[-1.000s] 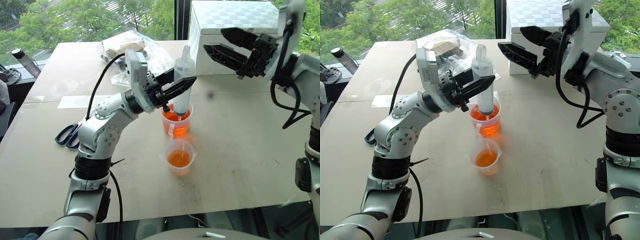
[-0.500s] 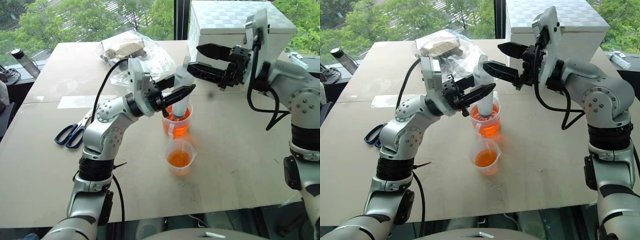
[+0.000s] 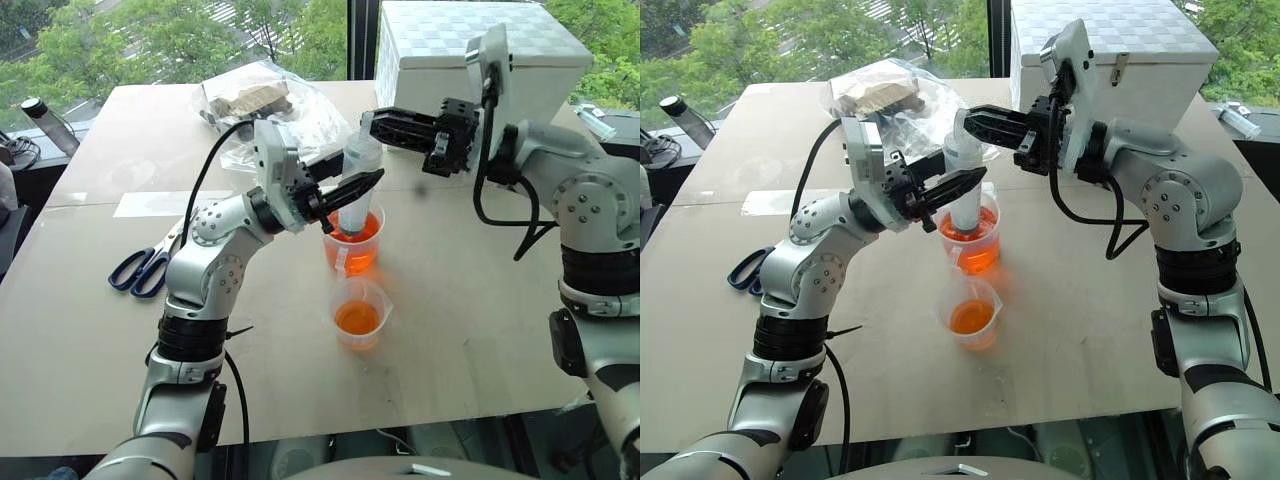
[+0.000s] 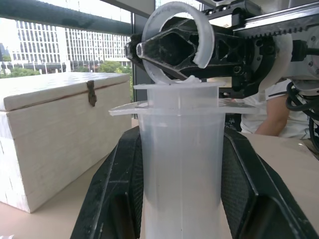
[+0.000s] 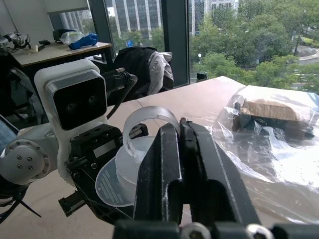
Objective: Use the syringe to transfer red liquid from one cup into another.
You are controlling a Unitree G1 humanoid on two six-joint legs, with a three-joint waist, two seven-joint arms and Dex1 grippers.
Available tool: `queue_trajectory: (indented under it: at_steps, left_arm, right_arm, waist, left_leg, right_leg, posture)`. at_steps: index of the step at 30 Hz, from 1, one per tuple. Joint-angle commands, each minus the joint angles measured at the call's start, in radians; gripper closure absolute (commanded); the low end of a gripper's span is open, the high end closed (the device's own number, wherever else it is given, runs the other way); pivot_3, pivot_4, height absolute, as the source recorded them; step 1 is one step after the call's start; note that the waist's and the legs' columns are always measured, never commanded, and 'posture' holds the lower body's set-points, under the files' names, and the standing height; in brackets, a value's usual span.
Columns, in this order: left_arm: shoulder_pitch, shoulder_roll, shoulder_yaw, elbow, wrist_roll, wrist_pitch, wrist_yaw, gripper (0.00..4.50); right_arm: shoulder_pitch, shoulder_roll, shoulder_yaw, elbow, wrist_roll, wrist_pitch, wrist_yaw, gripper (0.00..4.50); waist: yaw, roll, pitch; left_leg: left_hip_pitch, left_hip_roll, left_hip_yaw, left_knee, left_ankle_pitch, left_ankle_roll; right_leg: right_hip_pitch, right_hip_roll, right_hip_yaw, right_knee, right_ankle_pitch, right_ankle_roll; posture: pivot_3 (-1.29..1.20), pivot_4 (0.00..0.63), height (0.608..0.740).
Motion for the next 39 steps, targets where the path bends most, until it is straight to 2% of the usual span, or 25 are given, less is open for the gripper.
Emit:
queue_trajectory:
  at_steps: [1,9,39]
  left_arm:
    - [-0.008,-0.007,0.018,-0.021,-0.011,-0.014,-0.005,3.08]
    - [0.013,-0.002,0.016,-0.012,0.006,-0.022,-0.01,3.08]
    - [0.014,-0.02,0.01,0.019,0.003,-0.003,-0.005,3.08]
  right_arm:
    - [-0.041,0.012,-0.041,-0.005,-0.002,-0.024,-0.01,4.45]
    - [-0.067,0.054,-0.104,0.015,0.034,-0.003,-0.056,4.45]
    - [-0.086,0.086,-0.135,0.028,0.002,-0.114,-0.076,4.45]
  waist:
    - [0.0,0.0,0.0]
    - [-0.001,0.0,0.0]
    - [-0.002,0.0,0.0]
  left_leg:
    - [0.0,0.0,0.0,0.0,0.0,0.0]
    - [0.0,0.0,0.0,0.0,0.0,0.0]
    - [0.0,0.0,0.0,0.0,0.0,0.0]
  right_leg:
    - [0.0,0.0,0.0,0.0,0.0,0.0]
    - [0.0,0.0,0.0,0.0,0.0,0.0]
    - [0.0,0.0,0.0,0.0,0.0,0.0]
  posture:
    - [0.0,0.15,0.74]
    - [0.0,0.15,0.74]
    - [0.0,0.15,0.74]
